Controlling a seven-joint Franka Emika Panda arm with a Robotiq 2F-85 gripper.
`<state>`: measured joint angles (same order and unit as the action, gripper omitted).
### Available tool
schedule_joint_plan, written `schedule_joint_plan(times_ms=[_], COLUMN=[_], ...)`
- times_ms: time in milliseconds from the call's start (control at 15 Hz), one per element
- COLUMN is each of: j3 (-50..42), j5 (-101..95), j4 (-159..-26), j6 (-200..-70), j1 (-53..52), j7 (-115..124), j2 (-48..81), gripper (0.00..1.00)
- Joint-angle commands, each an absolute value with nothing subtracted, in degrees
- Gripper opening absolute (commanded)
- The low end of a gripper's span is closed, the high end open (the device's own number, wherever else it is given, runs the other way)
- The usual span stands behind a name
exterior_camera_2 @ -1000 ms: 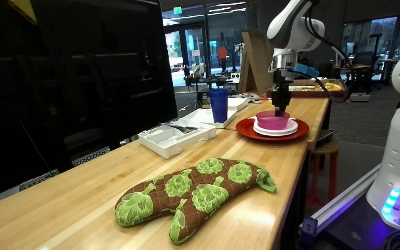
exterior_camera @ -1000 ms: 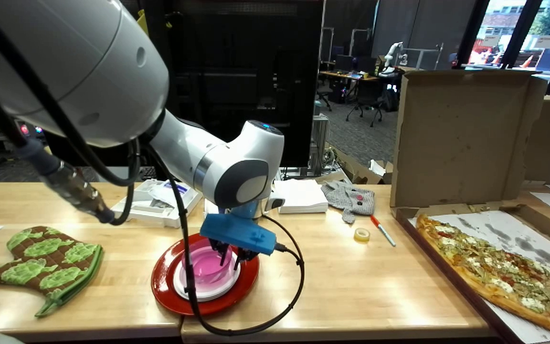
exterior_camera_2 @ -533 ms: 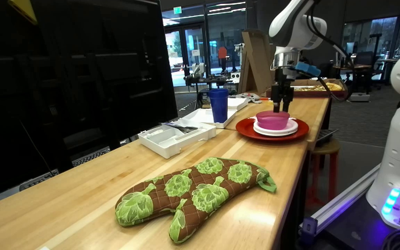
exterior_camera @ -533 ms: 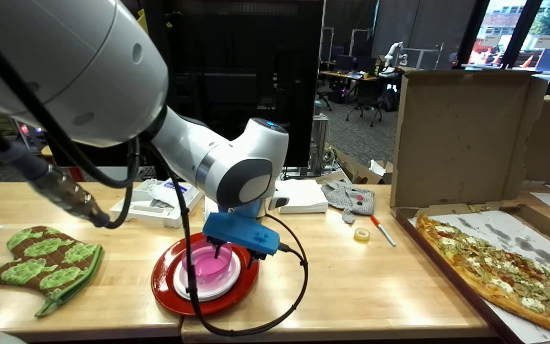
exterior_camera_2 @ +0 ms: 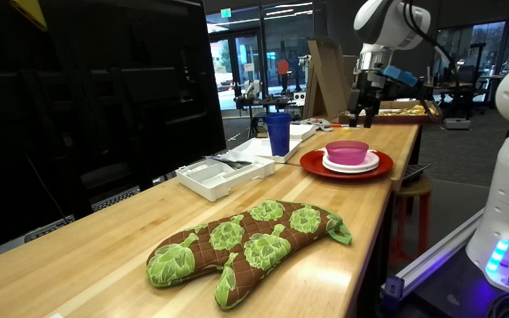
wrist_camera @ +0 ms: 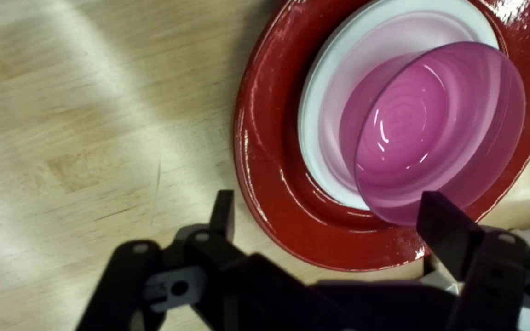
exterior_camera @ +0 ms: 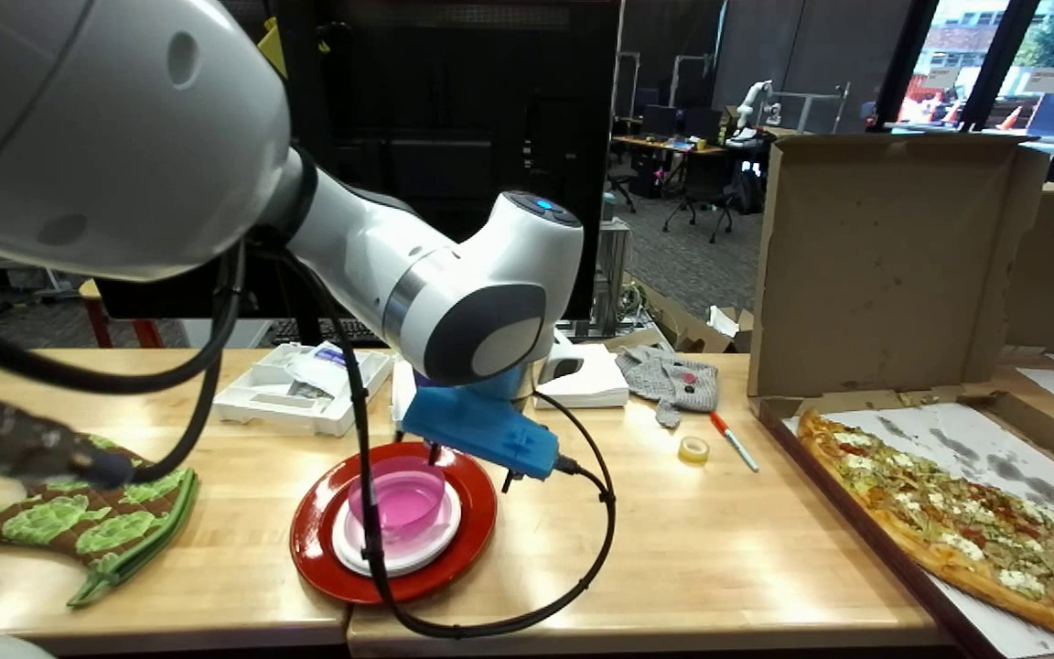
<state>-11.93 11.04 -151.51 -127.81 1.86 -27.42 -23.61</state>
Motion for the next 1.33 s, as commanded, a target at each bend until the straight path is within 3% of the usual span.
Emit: schedule_joint_plan(times_ms=[0, 1267], j3=[-14.3, -16.5], j5=[13.3, 19.2], j4=[-149.2, -143.9], j6=[-128.6, -132.0], j1=[2.9, 3.7], j7=[-25.9, -26.8], j2=[-23.3, -17.4], gripper=[1.00, 1.00])
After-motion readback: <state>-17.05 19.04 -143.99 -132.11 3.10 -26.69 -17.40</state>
